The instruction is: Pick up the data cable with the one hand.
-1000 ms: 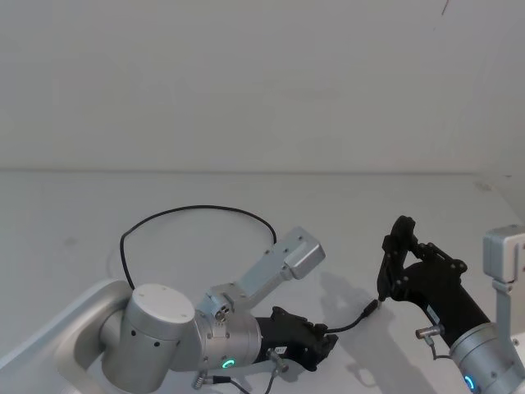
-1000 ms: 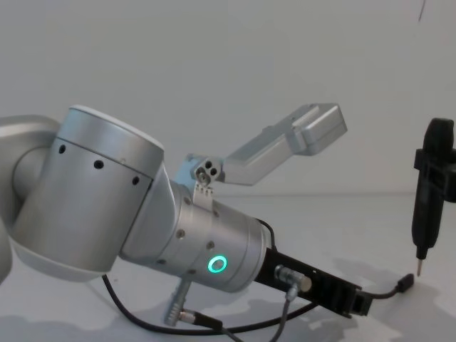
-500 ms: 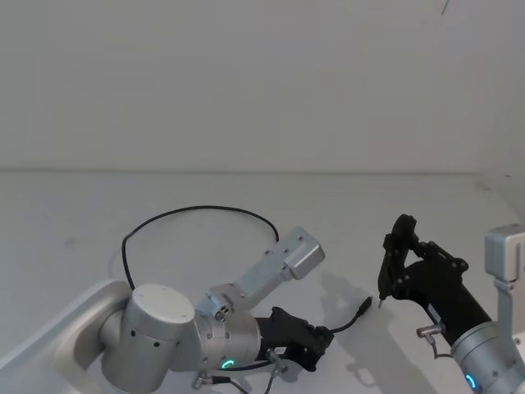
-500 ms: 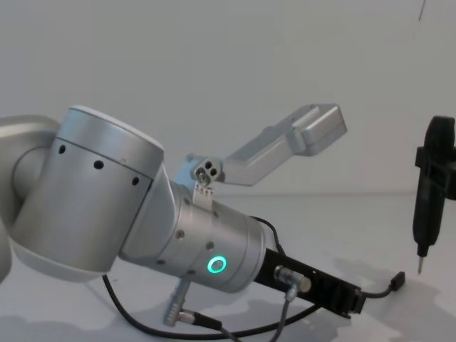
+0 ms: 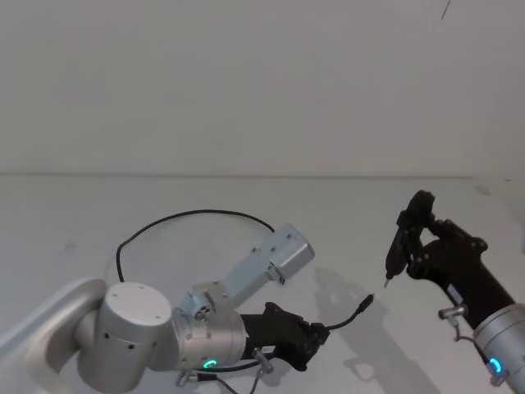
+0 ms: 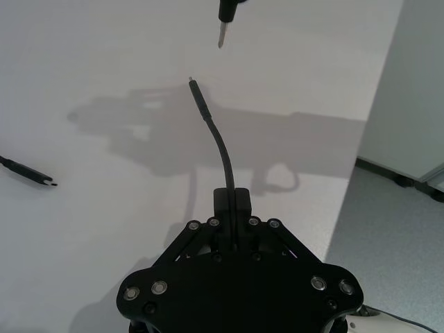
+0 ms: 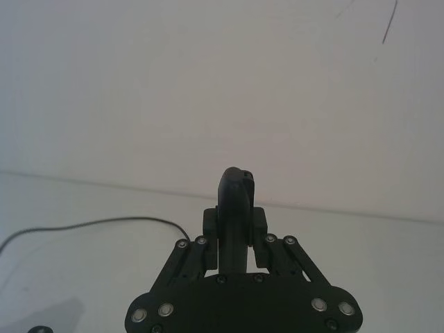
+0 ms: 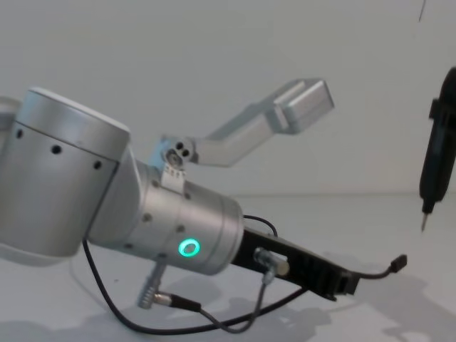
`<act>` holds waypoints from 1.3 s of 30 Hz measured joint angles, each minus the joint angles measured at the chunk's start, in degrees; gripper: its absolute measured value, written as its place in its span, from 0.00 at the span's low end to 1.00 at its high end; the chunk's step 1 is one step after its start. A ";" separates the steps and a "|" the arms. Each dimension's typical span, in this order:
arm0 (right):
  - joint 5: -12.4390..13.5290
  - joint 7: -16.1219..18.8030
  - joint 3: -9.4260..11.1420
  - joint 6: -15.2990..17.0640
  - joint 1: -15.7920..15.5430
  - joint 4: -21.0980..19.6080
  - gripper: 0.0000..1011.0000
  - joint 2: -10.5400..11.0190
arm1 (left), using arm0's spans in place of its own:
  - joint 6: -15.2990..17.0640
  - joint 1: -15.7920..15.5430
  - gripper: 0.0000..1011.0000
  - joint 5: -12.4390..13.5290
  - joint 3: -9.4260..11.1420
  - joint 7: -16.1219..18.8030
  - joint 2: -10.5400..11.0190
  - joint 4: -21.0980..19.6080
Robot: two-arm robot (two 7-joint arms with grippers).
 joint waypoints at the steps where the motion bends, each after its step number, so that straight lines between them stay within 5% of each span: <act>1: 0.49 0.36 0.32 0.09 0.02 -0.25 0.28 0.07 | -0.08 0.01 0.04 -0.10 -0.06 -0.19 0.14 -0.15; 25: 13.77 8.19 5.80 2.88 1.68 -1.59 0.28 1.50 | -0.73 0.05 0.04 -2.37 -1.99 -2.64 3.81 -5.14; 39: 15.73 8.76 5.25 4.05 4.00 0.66 0.28 1.80 | -0.81 0.01 0.04 -2.66 -2.22 -2.90 4.26 -5.75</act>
